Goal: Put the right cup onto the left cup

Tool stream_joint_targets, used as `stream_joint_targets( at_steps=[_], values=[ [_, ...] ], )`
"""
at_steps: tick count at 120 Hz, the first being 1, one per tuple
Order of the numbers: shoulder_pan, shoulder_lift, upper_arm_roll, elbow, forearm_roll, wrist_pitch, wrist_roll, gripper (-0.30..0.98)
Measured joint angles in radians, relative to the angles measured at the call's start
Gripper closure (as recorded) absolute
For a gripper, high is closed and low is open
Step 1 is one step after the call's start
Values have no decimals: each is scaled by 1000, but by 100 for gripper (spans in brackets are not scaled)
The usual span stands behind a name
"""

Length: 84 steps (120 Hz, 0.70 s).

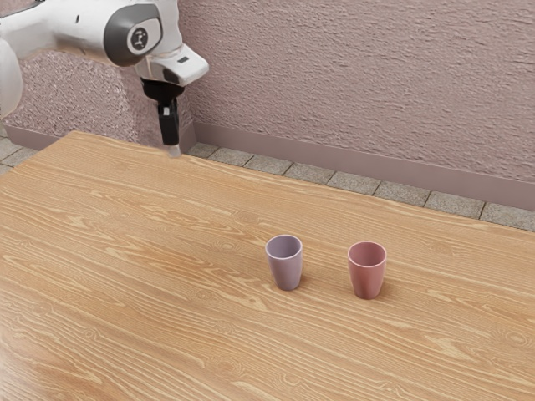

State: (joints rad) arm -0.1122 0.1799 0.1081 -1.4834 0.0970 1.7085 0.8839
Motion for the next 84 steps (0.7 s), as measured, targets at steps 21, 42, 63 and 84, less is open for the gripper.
stream_joint_targets(
  at_steps=[21,42,63,84],
  values=[
    [-95,177,17,160,-3,22,20,0],
    [-212,402,68,374,-17,35,50,0],
    [-292,460,76,395,-21,82,78,0],
    [-361,459,73,375,-22,113,88,0]
  ],
)
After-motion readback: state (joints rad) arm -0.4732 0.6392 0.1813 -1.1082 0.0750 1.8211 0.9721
